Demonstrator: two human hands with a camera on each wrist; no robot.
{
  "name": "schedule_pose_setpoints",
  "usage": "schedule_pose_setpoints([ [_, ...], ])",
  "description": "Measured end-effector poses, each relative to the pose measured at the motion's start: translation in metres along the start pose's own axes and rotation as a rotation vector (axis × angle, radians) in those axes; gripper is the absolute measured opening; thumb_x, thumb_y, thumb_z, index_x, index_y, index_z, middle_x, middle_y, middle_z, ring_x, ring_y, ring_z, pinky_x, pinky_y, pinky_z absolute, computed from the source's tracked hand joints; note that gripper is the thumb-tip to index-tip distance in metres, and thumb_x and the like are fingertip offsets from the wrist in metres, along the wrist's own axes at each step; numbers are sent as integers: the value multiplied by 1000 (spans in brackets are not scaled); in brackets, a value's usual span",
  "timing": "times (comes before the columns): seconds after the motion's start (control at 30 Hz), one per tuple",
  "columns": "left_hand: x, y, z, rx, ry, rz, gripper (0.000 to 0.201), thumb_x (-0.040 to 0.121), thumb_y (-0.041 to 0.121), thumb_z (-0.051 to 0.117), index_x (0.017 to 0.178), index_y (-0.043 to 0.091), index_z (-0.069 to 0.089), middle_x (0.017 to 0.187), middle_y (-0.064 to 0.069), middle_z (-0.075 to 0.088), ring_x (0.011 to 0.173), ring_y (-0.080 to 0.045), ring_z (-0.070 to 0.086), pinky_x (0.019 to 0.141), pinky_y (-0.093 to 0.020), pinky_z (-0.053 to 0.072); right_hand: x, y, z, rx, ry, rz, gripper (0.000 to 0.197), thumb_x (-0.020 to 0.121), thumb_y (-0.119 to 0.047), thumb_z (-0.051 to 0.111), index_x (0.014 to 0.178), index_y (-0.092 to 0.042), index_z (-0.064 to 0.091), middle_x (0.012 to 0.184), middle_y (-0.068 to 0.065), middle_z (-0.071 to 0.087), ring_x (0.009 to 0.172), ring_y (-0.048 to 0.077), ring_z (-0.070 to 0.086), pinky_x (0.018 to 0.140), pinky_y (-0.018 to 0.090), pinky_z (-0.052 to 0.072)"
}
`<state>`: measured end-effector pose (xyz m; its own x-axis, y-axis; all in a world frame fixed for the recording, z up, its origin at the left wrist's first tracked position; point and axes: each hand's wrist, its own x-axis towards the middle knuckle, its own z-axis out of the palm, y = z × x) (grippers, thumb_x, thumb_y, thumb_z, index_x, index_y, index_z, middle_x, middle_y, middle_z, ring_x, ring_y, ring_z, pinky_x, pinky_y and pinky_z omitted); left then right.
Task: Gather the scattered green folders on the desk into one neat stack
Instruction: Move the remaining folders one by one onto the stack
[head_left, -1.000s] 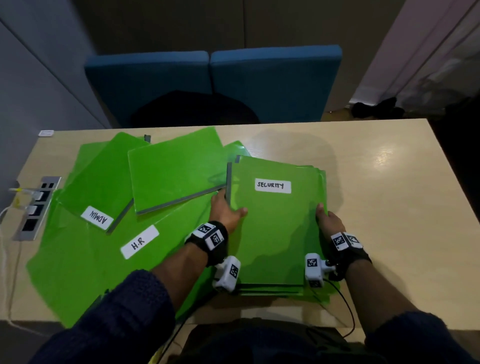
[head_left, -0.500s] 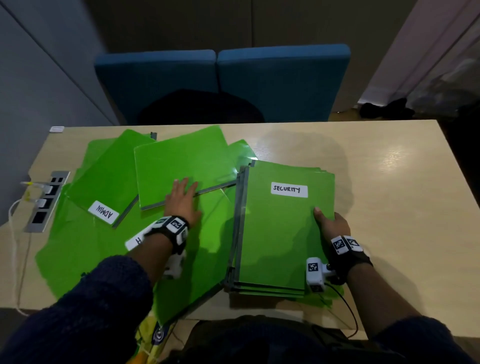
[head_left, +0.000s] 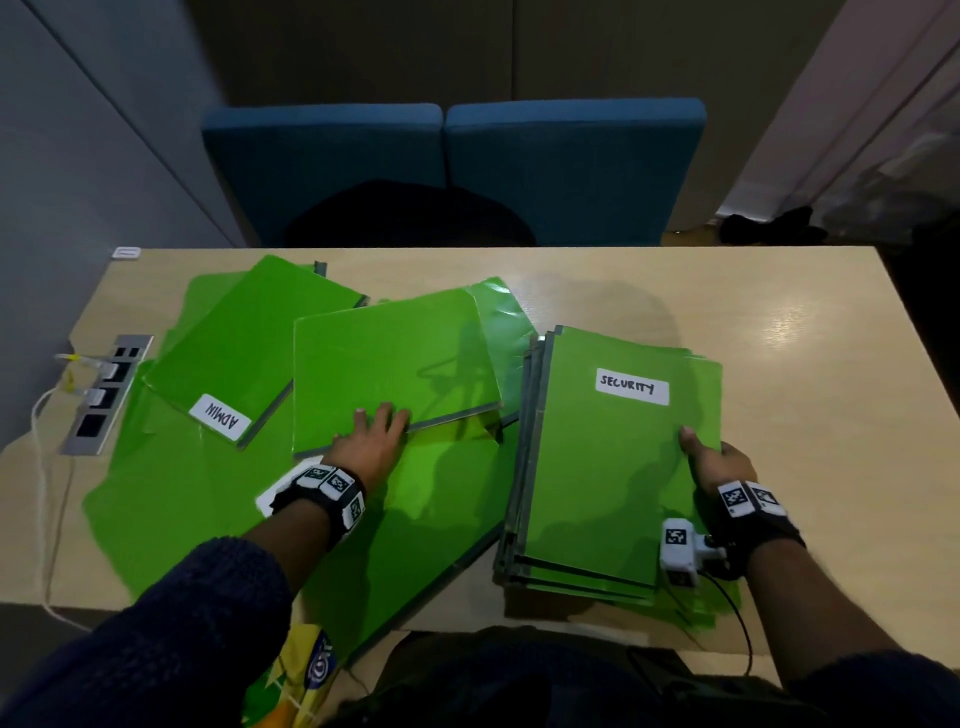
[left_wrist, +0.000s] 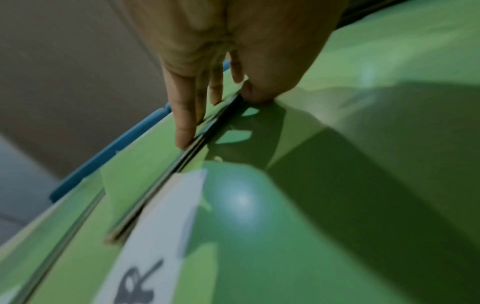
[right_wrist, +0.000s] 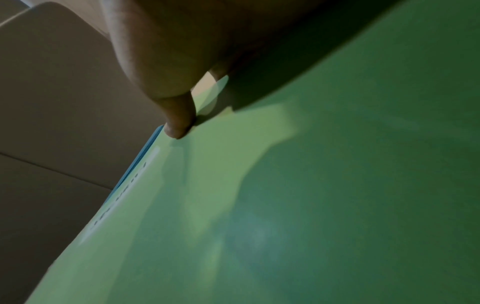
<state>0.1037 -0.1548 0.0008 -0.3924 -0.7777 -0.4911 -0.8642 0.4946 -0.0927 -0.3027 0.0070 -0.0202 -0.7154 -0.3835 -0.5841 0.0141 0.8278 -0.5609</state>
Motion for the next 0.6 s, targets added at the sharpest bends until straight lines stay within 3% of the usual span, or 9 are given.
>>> schedule_pose_setpoints([
  [0.1,-9,0,-15,172,90,56,92,82,-10,54,152,19,2,159,-6,6,122,-32,45,75,-38,59,-3,-1,-3,-19,-26,-2,67,85,-63,59,120,-6,63,113,24,65,94,41,63,83,43,52],
  [0.23,-31,1,-31,205,190,117,97,84,-3,56,153,26,-5,162,-1,1,131,-30,40,94,-47,47,-5,-1,-6,-47,-56,-22,67,85,-64,57,116,-6,64,109,24,66,90,41,63,81,44,53],
  [0.3,-47,4,-25,171,222,163,90,86,12,63,153,29,5,161,0,11,124,-30,47,89,-47,50,-3,-2,-9,-41,-68,-22,65,86,-61,57,118,-5,62,107,23,64,90,39,63,79,42,51],
  [0.37,-64,14,-4,118,252,244,73,85,29,66,147,30,26,154,0,34,108,-29,59,73,-45,56,-2,-5,-12,-34,-79,-15,67,86,-60,58,122,-4,61,111,23,64,92,40,62,82,42,51],
  [0.43,-83,25,26,121,283,317,63,73,36,75,131,31,50,131,1,61,86,-26,66,57,-39,56,1,-9,-15,-46,-83,0,72,84,-64,58,124,-4,60,115,24,64,95,41,62,89,47,51],
  [0.47,-92,32,40,121,275,327,61,67,36,78,123,31,55,121,2,66,81,-25,67,56,-39,56,1,-11,-17,-56,-84,3,74,82,-66,57,124,-5,59,117,23,64,95,41,62,90,49,51],
  [0.5,-99,38,50,98,254,321,59,65,37,76,120,32,57,117,3,67,84,-27,67,63,-45,56,2,-12,-20,-71,-85,-7,74,83,-66,56,124,-5,58,117,23,63,95,41,61,90,48,50],
  [0.53,-105,44,57,55,222,289,57,69,42,70,123,32,54,121,2,65,98,-32,65,74,-56,53,1,-13,-23,-90,-86,-22,72,85,-65,54,125,-5,58,117,23,62,93,40,61,88,45,49],
  [0.6,-112,55,67,-48,80,182,67,80,58,53,140,33,38,147,1,43,138,-38,35,96,-73,29,1,-14,-31,-118,-82,-58,69,88,-61,52,125,-3,57,112,23,60,91,38,58,83,40,46],
])
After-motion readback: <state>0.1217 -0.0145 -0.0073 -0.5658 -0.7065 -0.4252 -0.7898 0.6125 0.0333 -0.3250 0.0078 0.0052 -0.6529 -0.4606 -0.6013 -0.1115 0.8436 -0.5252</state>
